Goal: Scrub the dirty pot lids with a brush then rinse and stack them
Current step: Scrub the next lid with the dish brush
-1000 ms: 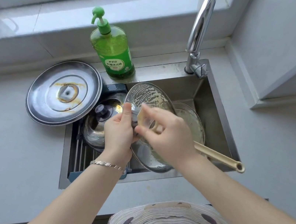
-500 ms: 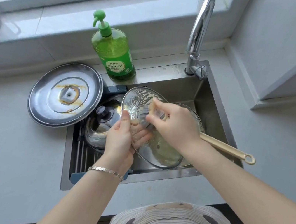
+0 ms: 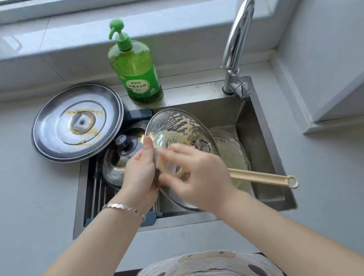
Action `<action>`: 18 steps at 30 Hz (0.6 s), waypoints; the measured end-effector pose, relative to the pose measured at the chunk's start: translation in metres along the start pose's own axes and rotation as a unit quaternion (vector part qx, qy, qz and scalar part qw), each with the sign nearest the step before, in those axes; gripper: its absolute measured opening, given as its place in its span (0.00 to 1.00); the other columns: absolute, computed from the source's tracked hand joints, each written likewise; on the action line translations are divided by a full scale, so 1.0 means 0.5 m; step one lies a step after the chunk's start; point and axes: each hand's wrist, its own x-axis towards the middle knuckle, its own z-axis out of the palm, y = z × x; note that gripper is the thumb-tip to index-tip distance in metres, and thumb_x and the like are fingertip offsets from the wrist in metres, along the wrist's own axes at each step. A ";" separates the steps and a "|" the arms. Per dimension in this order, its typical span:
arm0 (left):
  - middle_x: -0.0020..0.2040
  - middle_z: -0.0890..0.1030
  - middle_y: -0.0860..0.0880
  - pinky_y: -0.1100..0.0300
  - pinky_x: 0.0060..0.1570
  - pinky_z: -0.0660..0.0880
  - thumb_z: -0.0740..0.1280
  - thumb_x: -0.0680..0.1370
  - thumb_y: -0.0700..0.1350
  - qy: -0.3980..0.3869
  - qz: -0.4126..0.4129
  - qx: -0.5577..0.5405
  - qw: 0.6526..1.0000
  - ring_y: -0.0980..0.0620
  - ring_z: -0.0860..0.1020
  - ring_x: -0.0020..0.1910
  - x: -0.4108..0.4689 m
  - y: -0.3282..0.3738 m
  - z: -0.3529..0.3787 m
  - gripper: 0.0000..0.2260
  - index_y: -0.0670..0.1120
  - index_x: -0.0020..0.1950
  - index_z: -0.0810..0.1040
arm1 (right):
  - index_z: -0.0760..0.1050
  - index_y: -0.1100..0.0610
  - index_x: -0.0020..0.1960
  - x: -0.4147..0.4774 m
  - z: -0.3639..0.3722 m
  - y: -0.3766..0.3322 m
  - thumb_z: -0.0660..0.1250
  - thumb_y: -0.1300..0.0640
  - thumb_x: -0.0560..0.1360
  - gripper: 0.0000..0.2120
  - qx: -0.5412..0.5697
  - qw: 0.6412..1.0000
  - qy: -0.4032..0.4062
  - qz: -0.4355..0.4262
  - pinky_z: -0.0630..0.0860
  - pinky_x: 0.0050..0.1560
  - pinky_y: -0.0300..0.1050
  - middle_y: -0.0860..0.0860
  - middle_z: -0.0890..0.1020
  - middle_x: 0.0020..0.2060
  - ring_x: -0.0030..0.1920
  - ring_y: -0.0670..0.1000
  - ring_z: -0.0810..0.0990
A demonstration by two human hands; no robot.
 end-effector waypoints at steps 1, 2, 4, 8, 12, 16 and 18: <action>0.40 0.83 0.45 0.52 0.41 0.79 0.57 0.80 0.56 0.006 -0.004 -0.003 1.000 0.48 0.82 0.38 0.003 0.002 -0.007 0.18 0.41 0.49 0.75 | 0.80 0.49 0.58 -0.027 0.002 0.001 0.70 0.46 0.67 0.20 0.005 1.000 -0.004 -0.025 0.77 0.32 0.34 0.46 0.83 0.52 0.33 0.37 0.71; 0.40 0.84 0.44 0.51 0.42 0.80 0.57 0.80 0.56 0.011 -0.008 -0.007 1.000 0.48 0.83 0.38 0.004 0.004 -0.012 0.18 0.41 0.50 0.74 | 0.80 0.50 0.57 -0.041 0.001 0.012 0.69 0.46 0.67 0.20 0.010 1.000 -0.011 -0.021 0.77 0.29 0.35 0.46 0.83 0.51 0.31 0.36 0.69; 0.40 0.85 0.43 0.50 0.43 0.81 0.56 0.80 0.55 0.014 -0.017 -0.025 0.999 0.47 0.84 0.38 0.002 0.008 -0.014 0.18 0.41 0.51 0.73 | 0.78 0.50 0.61 -0.028 -0.009 0.035 0.68 0.47 0.71 0.20 0.031 0.997 0.004 0.074 0.78 0.30 0.41 0.46 0.83 0.51 0.29 0.38 0.70; 0.44 0.83 0.41 0.54 0.39 0.81 0.56 0.79 0.56 0.023 -0.024 -0.038 0.999 0.48 0.83 0.37 0.000 0.012 -0.007 0.20 0.39 0.52 0.76 | 0.78 0.50 0.61 -0.014 0.003 0.008 0.67 0.46 0.69 0.21 0.042 0.998 0.020 0.052 0.75 0.32 0.35 0.44 0.83 0.50 0.31 0.36 0.72; 0.51 0.82 0.37 0.45 0.51 0.78 0.57 0.78 0.58 0.043 -0.041 -0.061 0.996 0.44 0.83 0.44 0.000 0.017 -0.019 0.26 0.36 0.62 0.72 | 0.79 0.49 0.59 -0.056 -0.003 0.021 0.67 0.45 0.69 0.20 0.034 0.999 -0.006 0.026 0.72 0.30 0.33 0.45 0.82 0.52 0.34 0.35 0.73; 0.46 0.83 0.39 0.51 0.40 0.82 0.57 0.79 0.56 0.053 -0.021 -0.092 0.994 0.47 0.84 0.39 0.003 0.021 -0.020 0.20 0.39 0.55 0.73 | 0.76 0.50 0.63 -0.038 -0.016 0.052 0.70 0.50 0.71 0.21 0.061 0.993 0.016 0.100 0.69 0.31 0.37 0.45 0.82 0.52 0.31 0.32 0.72; 0.45 0.83 0.39 0.52 0.38 0.82 0.57 0.79 0.56 0.059 -0.022 -0.099 0.993 0.47 0.84 0.37 0.010 0.028 -0.027 0.20 0.39 0.52 0.73 | 0.79 0.51 0.60 -0.070 -0.005 0.039 0.68 0.47 0.69 0.20 0.048 0.998 -0.023 0.019 0.68 0.28 0.30 0.45 0.82 0.52 0.26 0.36 0.70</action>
